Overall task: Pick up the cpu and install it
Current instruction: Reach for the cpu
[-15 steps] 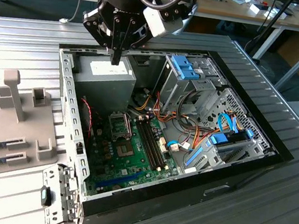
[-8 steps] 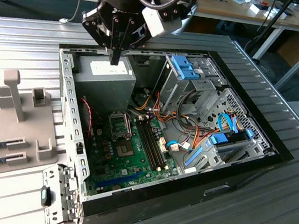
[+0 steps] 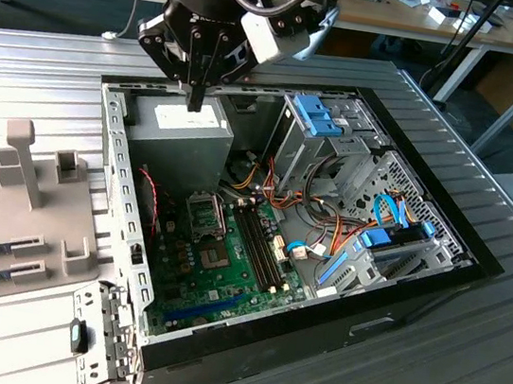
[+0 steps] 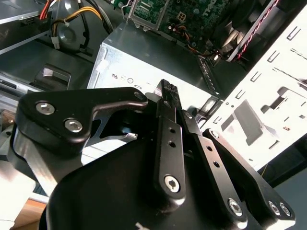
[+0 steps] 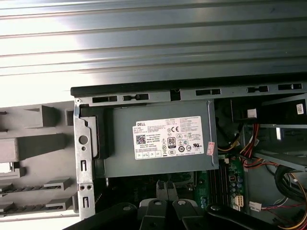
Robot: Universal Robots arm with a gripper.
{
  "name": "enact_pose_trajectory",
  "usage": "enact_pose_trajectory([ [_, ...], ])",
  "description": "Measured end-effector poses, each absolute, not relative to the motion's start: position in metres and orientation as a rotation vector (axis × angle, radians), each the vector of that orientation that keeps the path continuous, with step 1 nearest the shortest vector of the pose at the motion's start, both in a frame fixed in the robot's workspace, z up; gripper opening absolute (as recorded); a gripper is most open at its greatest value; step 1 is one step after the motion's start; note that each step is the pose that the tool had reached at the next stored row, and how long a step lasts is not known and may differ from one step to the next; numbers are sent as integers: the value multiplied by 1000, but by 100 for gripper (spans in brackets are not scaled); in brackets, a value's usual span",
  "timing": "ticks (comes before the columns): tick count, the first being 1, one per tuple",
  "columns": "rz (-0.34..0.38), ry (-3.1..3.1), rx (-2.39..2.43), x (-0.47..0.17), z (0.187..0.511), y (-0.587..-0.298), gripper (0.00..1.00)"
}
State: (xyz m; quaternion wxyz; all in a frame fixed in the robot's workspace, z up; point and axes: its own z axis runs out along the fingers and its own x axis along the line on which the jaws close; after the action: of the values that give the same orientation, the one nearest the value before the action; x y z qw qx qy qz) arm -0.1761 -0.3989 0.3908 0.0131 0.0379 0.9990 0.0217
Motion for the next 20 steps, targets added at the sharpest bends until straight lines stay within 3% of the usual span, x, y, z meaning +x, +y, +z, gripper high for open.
enact_pose_trajectory([
  [20,68,3112,118,-181,390,-399,11],
])
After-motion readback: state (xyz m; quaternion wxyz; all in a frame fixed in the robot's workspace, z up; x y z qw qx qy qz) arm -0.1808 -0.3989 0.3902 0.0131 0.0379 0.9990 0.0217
